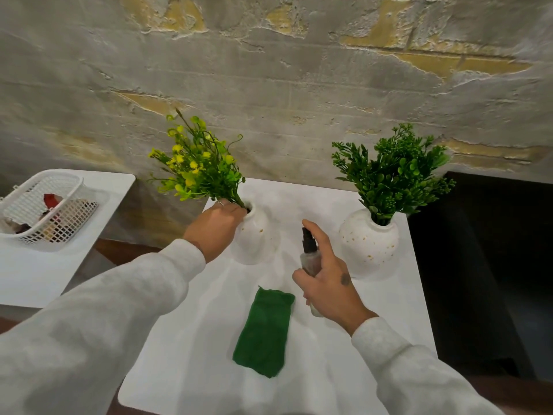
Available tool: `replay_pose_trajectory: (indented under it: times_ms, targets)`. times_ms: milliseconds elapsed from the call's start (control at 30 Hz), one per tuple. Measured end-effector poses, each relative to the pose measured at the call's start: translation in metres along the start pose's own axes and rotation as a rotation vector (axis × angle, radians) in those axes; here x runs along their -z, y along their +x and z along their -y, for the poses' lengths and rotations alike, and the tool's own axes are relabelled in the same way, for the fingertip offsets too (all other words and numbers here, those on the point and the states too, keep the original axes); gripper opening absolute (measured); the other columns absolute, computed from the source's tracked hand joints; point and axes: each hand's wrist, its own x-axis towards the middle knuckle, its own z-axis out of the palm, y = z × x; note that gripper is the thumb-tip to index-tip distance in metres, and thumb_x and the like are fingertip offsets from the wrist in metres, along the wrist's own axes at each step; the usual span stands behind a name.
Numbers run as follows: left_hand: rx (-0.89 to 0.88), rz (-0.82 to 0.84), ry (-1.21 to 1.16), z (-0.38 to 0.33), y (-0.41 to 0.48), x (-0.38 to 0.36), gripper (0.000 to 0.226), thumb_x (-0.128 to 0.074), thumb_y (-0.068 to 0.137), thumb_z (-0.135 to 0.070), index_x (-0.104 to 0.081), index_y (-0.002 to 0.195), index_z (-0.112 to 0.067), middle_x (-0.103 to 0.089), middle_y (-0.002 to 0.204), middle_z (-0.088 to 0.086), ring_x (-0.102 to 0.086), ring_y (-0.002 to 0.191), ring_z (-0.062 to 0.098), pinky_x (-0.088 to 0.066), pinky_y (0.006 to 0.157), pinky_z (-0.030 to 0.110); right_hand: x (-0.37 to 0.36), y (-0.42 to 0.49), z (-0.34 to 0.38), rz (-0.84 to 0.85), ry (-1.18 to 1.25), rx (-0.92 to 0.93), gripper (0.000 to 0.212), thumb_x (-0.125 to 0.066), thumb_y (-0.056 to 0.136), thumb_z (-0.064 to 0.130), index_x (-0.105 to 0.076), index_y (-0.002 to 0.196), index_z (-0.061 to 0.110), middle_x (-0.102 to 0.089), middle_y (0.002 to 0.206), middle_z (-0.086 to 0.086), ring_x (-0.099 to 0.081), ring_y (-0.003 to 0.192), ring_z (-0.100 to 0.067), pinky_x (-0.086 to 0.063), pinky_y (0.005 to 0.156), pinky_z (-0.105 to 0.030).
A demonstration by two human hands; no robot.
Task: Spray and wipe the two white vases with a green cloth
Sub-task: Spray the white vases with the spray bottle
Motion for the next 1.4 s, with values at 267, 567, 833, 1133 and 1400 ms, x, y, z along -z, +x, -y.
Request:
replay_pose_trajectory:
  times_ms: [267,567,833,1133,1400]
  targets:
    - [0.035,0.001,0.006,-0.01,0.004,-0.011,0.029,-0.074,0.061,0.011,-0.07,0.084,-0.006,-0.067,0.076,0.011,-0.063,0.068,0.032,-0.051,0.055,0.033,-0.001,0.002,0.003,-0.021,0.016,0.02,0.082,-0.057,0.086,0.009,-0.026,0.135,0.066,-0.059,0.094,-0.023,-0.058,0.067,-0.043,-0.058,0.053,-0.048]
    - [0.03,-0.042,-0.167,0.0,-0.005,-0.013,0.03,-0.068,0.076,0.005,-0.069,0.105,-0.004,-0.069,0.097,0.014,-0.067,0.085,0.035,-0.057,0.069,0.04,-0.003,0.001,0.002,-0.011,0.034,0.018,0.081,-0.057,0.084,0.009,-0.028,0.134,0.066,-0.055,0.086,-0.027,-0.049,0.057,-0.023,-0.057,0.056,-0.049]
    - [-0.038,-0.058,-0.221,0.004,-0.001,0.0,0.037,-0.074,0.064,0.015,-0.073,0.096,-0.005,-0.073,0.088,0.012,-0.071,0.075,0.03,-0.059,0.065,0.039,-0.003,0.0,-0.002,0.007,0.089,0.048,0.074,-0.055,0.085,0.006,-0.034,0.128,0.061,-0.047,0.07,-0.005,-0.045,0.056,-0.022,-0.047,0.044,-0.033]
    - [0.023,-0.036,-0.287,0.008,0.003,0.004,0.025,-0.059,0.079,-0.008,-0.074,0.098,-0.006,-0.074,0.094,0.01,-0.071,0.082,0.028,-0.058,0.074,0.038,-0.001,-0.004,0.001,-0.002,0.059,0.064,0.07,-0.055,0.084,0.003,-0.035,0.117,0.061,-0.046,0.076,-0.027,-0.043,0.055,-0.024,-0.049,0.047,-0.049]
    - [0.071,0.035,-0.329,0.007,0.007,0.01,0.018,-0.063,0.084,-0.01,-0.075,0.097,-0.005,-0.074,0.093,0.012,-0.069,0.086,0.03,-0.055,0.078,0.041,-0.003,-0.006,-0.006,-0.006,0.044,0.086,0.075,-0.057,0.086,0.008,-0.031,0.128,0.064,-0.056,0.08,-0.012,-0.049,0.057,-0.023,-0.047,0.046,-0.026]
